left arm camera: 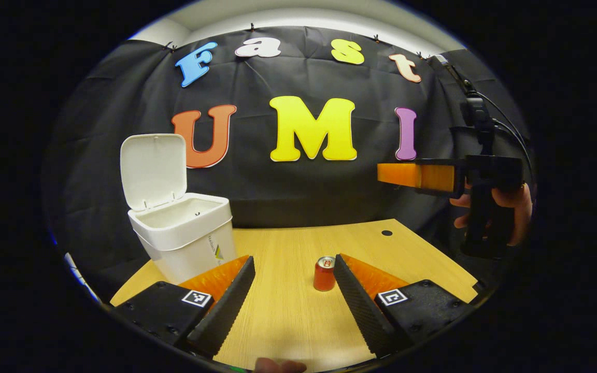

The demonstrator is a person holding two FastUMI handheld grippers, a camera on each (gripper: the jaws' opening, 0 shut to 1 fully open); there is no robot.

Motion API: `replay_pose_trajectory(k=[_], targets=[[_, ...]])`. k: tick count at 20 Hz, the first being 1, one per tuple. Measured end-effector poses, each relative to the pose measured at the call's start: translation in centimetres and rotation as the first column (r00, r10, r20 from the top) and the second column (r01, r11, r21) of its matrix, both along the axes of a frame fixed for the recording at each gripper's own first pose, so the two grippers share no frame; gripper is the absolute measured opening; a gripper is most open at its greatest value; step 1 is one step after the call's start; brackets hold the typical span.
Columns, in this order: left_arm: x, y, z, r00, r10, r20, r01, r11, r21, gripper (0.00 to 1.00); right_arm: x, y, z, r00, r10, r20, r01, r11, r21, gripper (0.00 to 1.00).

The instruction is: Press the lid of the desktop garbage bin to open it, pick up the crumpled paper on the desktop and throw it into the bin, then pick up the pop can on the desktop and drop it into the bin, and finally close the garbage bin lid.

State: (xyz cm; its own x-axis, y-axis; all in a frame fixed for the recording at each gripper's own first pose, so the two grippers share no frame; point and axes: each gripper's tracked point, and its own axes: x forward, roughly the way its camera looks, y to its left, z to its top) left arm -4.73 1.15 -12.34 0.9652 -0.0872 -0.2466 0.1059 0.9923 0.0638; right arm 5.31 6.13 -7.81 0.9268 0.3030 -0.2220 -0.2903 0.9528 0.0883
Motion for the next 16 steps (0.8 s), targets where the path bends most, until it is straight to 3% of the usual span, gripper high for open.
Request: replay_pose_trajectory(k=[3, 7, 12, 16], targets=[[1.7, -2.7, -2.1, 0.998, -0.066, -0.003, 0.066, 0.997, 0.026, 1.00, -1.4, -4.6, -1.2, 0.996, -0.089, -0.021, 0.088, 0.996, -0.034, 0.94], [3.9, -4.9, -6.1, 0.995, -0.091, -0.035, 0.092, 0.996, 0.001, 1.00, -3.4, -8.2, -3.2, 0.991, -0.130, -0.038, 0.124, 0.984, -0.127, 0.94], [6.4, -6.8, -10.8, 0.990, -0.099, -0.097, 0.096, 0.995, -0.030, 1.00, -6.9, -10.1, -5.8, 0.982, -0.167, -0.091, 0.152, 0.977, -0.150, 0.95], [8.7, -6.9, -14.7, 0.986, -0.056, -0.156, 0.050, 0.998, -0.044, 1.00, -7.7, -12.4, -6.6, 0.972, -0.209, -0.111, 0.187, 0.965, -0.185, 0.94]])
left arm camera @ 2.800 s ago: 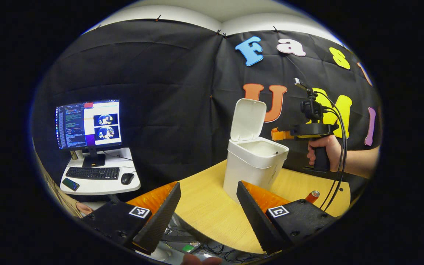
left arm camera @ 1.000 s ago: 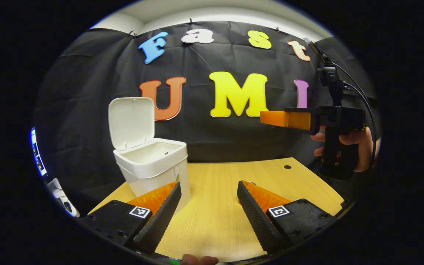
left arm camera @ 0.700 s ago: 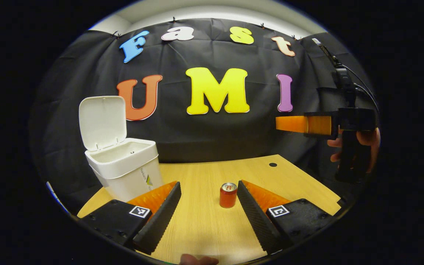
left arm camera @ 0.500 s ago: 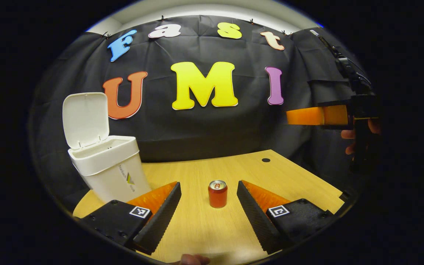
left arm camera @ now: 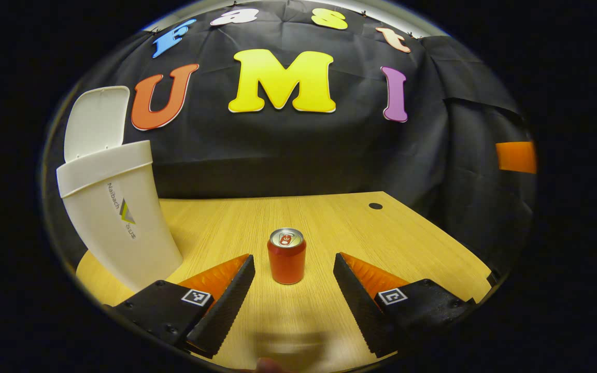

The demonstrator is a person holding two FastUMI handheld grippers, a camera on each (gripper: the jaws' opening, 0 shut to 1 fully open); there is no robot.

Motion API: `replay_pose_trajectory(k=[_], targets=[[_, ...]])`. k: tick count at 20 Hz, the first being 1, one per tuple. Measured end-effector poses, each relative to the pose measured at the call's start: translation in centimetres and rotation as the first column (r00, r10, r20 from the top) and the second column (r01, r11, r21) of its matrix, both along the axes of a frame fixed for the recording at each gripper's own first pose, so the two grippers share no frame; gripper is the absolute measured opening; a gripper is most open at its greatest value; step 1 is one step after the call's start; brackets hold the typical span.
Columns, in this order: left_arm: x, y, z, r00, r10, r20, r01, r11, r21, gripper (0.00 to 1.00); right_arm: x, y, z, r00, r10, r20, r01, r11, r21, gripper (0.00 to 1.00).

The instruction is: Press the lid of the desktop garbage bin to open it, pick up the crumpled paper on the desktop and throw it into the bin, then pick up the pop can on the desktop and drop it into the bin, and finally close the garbage bin lid.

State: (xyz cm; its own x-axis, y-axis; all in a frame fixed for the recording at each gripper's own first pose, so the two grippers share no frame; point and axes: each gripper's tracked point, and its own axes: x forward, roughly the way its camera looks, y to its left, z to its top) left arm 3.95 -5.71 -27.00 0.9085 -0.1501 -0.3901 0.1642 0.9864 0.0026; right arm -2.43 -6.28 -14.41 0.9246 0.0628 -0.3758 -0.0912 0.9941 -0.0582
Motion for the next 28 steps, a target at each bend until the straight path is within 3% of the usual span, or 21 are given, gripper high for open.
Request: replay_pose_trajectory(k=[5, 13, 28], targets=[[2.4, -0.4, -3.6, 0.999, 0.004, -0.052, -0.003, 1.000, 0.015, 1.00, -0.7, -2.8, -0.9, 0.998, -0.061, -0.027, 0.060, 0.997, -0.053, 0.94], [4.7, 0.1, -8.5, 0.992, -0.003, -0.125, 0.005, 1.000, 0.014, 1.00, -0.6, -1.6, -1.8, 0.998, -0.034, -0.051, 0.029, 0.995, -0.092, 0.94], [8.6, 0.1, -10.9, 0.988, -0.053, -0.146, 0.064, 0.996, 0.069, 1.00, 1.1, -0.6, -3.8, 0.991, -0.058, -0.119, 0.049, 0.995, -0.082, 0.94]])
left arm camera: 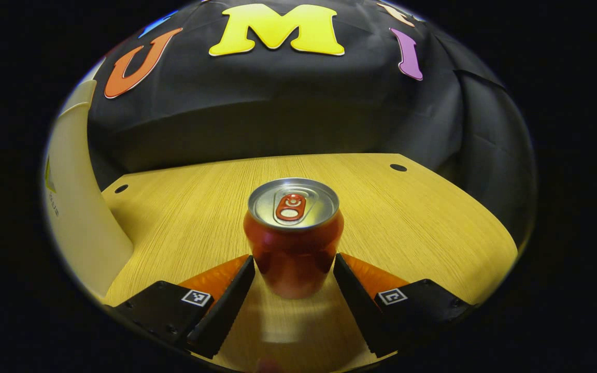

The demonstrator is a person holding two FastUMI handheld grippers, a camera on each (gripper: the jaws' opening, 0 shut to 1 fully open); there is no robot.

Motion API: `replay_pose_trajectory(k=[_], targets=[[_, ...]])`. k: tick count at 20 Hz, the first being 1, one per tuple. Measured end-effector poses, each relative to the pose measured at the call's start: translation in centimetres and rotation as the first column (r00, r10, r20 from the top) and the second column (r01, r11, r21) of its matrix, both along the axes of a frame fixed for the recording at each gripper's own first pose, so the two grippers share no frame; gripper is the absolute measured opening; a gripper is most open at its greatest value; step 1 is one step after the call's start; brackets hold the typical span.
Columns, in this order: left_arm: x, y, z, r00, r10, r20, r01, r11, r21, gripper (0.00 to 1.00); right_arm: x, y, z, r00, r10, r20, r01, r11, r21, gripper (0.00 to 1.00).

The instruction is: Press the lid of the desktop garbage bin to open it, pick up the crumpled paper on the desktop and throw it into the bin, then pick up the pop can on the desktop and drop it into the bin, and finally close the garbage bin lid.

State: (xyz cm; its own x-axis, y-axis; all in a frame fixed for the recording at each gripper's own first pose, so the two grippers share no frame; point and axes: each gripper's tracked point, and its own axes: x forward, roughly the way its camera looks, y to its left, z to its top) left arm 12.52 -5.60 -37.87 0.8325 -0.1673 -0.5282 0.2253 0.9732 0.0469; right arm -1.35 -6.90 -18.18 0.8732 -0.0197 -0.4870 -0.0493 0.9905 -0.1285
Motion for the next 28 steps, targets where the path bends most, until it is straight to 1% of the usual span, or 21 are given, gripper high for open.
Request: replay_pose_trajectory(k=[3, 5, 6, 7, 8, 10, 13, 18, 21, 23, 26, 28], targets=[[0.3, -0.4, 0.0, 1.000, -0.021, 0.000, 0.021, 1.000, 0.000, 0.99, 0.2, -0.2, 0.1, 1.000, -0.013, -0.001, 0.013, 1.000, 0.004, 0.94], [0.4, -0.3, 0.0, 1.000, -0.025, -0.003, 0.025, 1.000, -0.005, 0.94, 0.0, -0.2, 0.2, 1.000, -0.011, 0.002, 0.011, 1.000, 0.003, 0.94], [0.4, -0.4, 0.0, 1.000, -0.030, -0.009, 0.029, 1.000, -0.009, 0.94, -0.2, -0.2, 0.3, 1.000, -0.006, 0.004, 0.006, 1.000, 0.003, 0.94], [0.3, -0.4, 0.1, 0.999, -0.033, -0.017, 0.032, 0.999, -0.010, 0.86, -0.4, -0.2, 0.4, 1.000, -0.004, 0.005, 0.004, 1.000, 0.004, 0.94], [0.1, -0.3, 0.4, 0.999, -0.029, -0.023, 0.028, 1.000, -0.007, 0.86, -0.5, -0.2, 0.5, 1.000, -0.004, 0.006, 0.004, 1.000, 0.004, 0.94], [0.0, -0.6, 2.6, 1.000, -0.025, 0.006, 0.025, 0.999, -0.029, 0.85, -0.6, -0.1, 0.8, 1.000, -0.006, 0.015, 0.005, 1.000, 0.011, 0.94], [-0.7, -0.5, 7.2, 0.998, -0.010, 0.061, 0.013, 0.999, -0.052, 0.85, -0.8, 0.3, 1.5, 0.999, 0.003, 0.037, -0.004, 1.000, 0.031, 0.94], [-1.1, 0.9, 14.4, 0.990, 0.036, 0.136, -0.031, 0.999, -0.040, 0.85, -0.8, 0.6, 3.9, 0.995, 0.026, 0.099, -0.032, 0.998, 0.052, 0.94], [-0.6, 3.1, 19.1, 0.976, 0.082, 0.201, -0.078, 0.996, -0.032, 0.84, -0.1, 0.5, 5.7, 0.988, 0.018, 0.152, -0.030, 0.997, 0.078, 0.94], [0.0, 5.2, 22.4, 0.962, 0.120, 0.247, -0.117, 0.993, -0.025, 0.84, 0.2, 0.7, 6.9, 0.982, 0.016, 0.190, -0.033, 0.996, 0.086, 0.94], [0.6, 9.0, 27.1, 0.928, 0.181, 0.326, -0.191, 0.982, -0.002, 0.84, 0.6, 1.4, 7.5, 0.977, 0.029, 0.210, -0.051, 0.993, 0.103, 0.94], [1.0, 12.5, 29.5, 0.900, 0.250, 0.358, -0.265, 0.964, -0.006, 0.84, 0.9, 1.7, 7.9, 0.976, 0.033, 0.217, -0.060, 0.991, 0.120, 0.94]])
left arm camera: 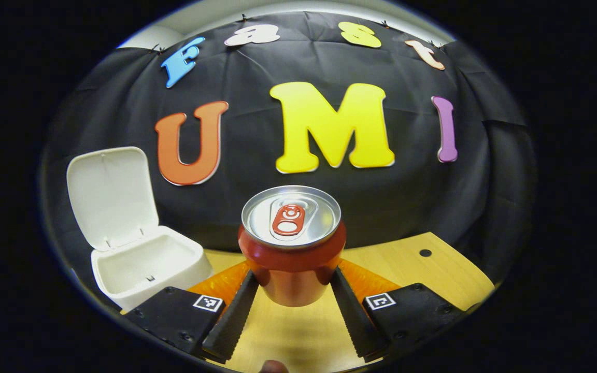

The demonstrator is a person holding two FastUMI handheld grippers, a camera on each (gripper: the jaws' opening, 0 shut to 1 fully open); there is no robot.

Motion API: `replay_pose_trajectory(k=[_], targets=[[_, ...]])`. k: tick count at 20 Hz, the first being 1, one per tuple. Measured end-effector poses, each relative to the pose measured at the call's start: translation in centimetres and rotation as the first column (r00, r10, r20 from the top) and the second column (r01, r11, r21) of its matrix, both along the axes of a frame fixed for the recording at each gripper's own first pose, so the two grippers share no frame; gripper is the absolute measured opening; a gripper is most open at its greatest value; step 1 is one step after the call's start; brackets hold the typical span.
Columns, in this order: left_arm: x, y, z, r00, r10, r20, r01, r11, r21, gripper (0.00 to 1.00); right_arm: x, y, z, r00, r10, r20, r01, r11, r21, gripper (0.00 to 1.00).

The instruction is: Press the lid of the desktop garbage bin to open it, pick up the crumpled paper on the desktop and throw it into the bin, then pick up the pop can on the desktop and drop it into the bin, and finally close the garbage bin lid.

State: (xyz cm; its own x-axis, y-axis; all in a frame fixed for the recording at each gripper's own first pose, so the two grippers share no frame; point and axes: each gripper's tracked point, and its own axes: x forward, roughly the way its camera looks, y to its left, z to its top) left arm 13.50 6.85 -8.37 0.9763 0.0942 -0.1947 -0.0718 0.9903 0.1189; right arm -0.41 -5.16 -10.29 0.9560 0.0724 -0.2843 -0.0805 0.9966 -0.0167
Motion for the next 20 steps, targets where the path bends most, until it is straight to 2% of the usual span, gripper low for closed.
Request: replay_pose_trajectory(k=[4, 8, 11, 16, 20], targets=[[-0.2, 7.8, 2.9, 0.984, 0.174, 0.033, -0.174, 0.985, -0.013, 0.84, 0.7, 0.8, 0.5, 1.000, 0.011, 0.013, -0.012, 1.000, 0.022, 0.94], [-1.2, 15.0, 2.9, 0.943, 0.331, 0.022, -0.331, 0.944, 0.002, 0.84, 1.2, 1.8, 0.4, 0.999, 0.032, 0.000, -0.032, 0.998, 0.045, 0.94], [-1.6, 18.9, 1.2, 0.908, 0.419, -0.013, -0.419, 0.908, 0.020, 0.84, 1.6, 2.8, 0.3, 0.998, 0.055, -0.006, -0.054, 0.998, 0.043, 0.94], [-2.5, 21.2, -1.6, 0.874, 0.480, -0.071, -0.481, 0.877, 0.000, 0.85, 2.0, 3.4, -0.1, 0.997, 0.068, -0.024, -0.067, 0.997, 0.040, 0.93], [-2.1, 21.0, -1.2, 0.876, 0.479, -0.061, -0.480, 0.877, -0.010, 0.87, 2.0, 3.5, -0.4, 0.997, 0.074, -0.036, -0.073, 0.996, 0.044, 0.94]])
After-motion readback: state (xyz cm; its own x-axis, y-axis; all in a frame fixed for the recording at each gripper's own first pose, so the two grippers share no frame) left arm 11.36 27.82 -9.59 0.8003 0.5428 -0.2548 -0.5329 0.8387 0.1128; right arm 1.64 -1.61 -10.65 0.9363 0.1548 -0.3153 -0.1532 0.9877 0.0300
